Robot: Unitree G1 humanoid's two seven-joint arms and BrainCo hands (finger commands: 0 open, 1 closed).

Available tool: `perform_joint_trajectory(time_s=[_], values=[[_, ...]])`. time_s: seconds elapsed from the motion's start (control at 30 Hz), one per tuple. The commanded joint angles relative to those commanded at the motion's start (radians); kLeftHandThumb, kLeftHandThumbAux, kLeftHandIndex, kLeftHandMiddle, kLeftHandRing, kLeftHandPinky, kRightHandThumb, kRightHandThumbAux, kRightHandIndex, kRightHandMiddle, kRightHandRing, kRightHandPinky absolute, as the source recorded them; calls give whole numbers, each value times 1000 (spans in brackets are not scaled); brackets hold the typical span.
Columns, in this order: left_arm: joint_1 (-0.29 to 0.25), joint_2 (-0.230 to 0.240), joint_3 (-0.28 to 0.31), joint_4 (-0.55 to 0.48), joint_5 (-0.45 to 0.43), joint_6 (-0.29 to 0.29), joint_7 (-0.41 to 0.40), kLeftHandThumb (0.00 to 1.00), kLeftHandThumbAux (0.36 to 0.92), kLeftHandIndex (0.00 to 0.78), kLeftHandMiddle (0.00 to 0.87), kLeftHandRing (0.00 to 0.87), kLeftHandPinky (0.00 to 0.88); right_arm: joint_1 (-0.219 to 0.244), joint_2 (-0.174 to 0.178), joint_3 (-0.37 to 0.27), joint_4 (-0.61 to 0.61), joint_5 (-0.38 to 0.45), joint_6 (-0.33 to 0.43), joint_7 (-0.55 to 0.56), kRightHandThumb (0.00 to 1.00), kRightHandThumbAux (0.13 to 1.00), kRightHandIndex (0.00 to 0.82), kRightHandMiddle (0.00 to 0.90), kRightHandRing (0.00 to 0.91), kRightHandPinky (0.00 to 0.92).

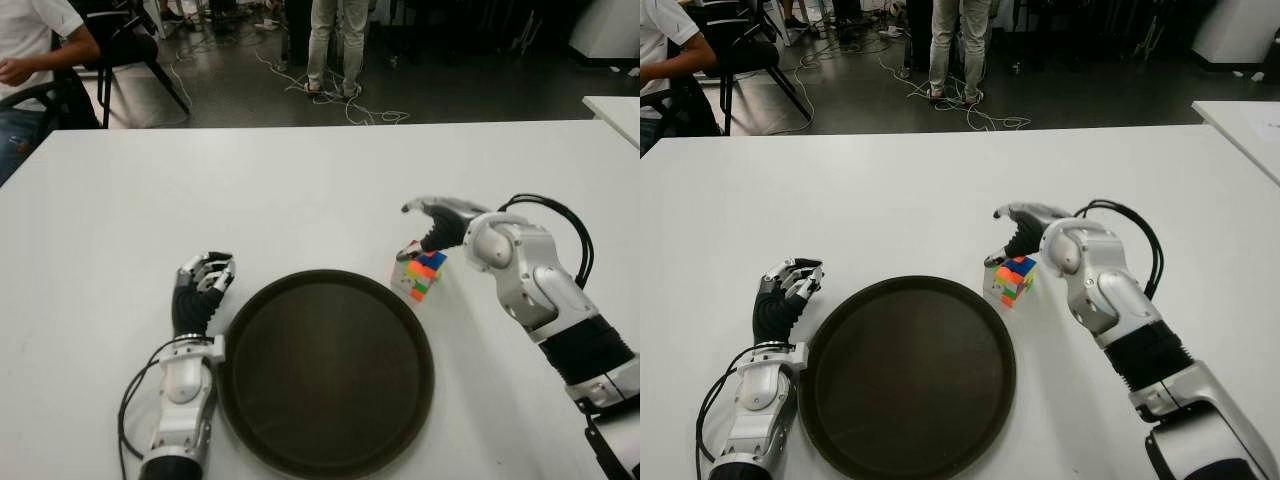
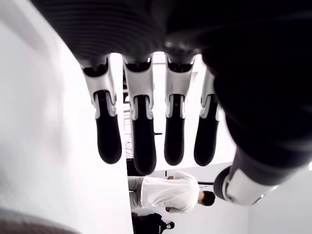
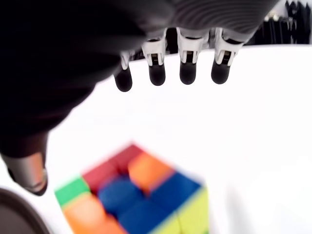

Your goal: Pick up the Rubik's Cube and put it in the plate

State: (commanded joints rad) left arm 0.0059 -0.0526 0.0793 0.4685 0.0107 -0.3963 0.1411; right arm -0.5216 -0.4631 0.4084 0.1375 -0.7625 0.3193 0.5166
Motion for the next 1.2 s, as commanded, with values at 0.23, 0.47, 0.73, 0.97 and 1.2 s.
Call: perform_joint_trajectory(time_s=[0.23, 0.47, 0.73, 0.97, 1.2], values=[[-4, 5, 4, 15, 3, 0, -2, 835, 675, 450, 434, 395, 427, 20, -15, -14, -32, 12, -4, -14, 121, 543, 0, 0, 0, 71], [-11, 10, 7, 33, 6, -4, -2, 833, 676, 430, 448, 412, 440, 41, -26, -27, -50, 19, -23, -25, 132, 573, 0, 0, 0, 75], [-16, 12, 7, 51, 13, -17, 5, 835, 675, 449, 434, 396, 433, 50, -32, -26, -47, 17, -39, -25, 125, 565, 0, 0, 0, 49], [-15, 13, 4, 50, 20, -22, 7, 835, 675, 444, 438, 400, 434, 57, -33, -26, -43, 19, -52, -28, 95, 565, 0, 0, 0, 43], [-12, 11, 3, 42, 15, -16, 0, 835, 675, 444, 437, 404, 441, 58, -32, -14, -36, 6, -50, -23, 88, 562, 0, 0, 0, 45]])
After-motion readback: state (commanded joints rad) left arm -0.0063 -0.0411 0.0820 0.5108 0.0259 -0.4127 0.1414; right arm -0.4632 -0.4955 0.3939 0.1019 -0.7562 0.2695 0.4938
